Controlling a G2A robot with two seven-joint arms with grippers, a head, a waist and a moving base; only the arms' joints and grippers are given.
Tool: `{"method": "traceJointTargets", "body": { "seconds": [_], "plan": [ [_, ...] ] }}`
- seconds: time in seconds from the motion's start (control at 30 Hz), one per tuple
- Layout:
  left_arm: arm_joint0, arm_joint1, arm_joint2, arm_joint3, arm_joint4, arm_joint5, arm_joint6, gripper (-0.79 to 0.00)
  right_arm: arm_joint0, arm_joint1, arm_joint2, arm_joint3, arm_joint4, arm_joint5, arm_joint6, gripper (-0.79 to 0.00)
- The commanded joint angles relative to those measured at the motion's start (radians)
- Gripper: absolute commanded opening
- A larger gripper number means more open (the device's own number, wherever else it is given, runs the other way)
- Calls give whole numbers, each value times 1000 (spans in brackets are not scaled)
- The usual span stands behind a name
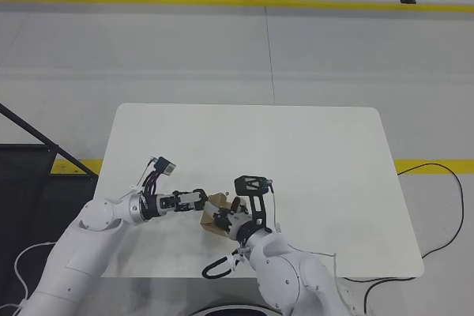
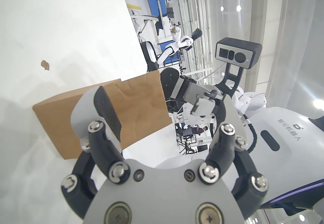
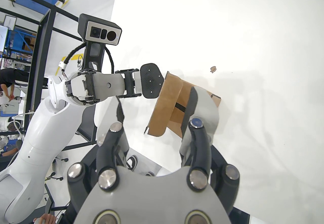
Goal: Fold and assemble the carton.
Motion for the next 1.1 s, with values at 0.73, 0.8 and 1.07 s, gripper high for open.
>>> {"method": "traceJointTargets", "body": {
  "seconds": [0.73, 0.8, 1.07],
  "plan": [
    [6, 2, 13, -114, 48, 50, 13, 0, -146, 36, 293, 38, 528, -478, 1, 0],
    [3, 1, 20, -110, 48, 51, 15, 0, -149, 39, 316, 53, 585, -517, 3, 0],
    [-17, -6, 48, -88, 50, 57, 18, 0, -153, 44, 340, 64, 610, -560, -3, 0]
  ]
}}
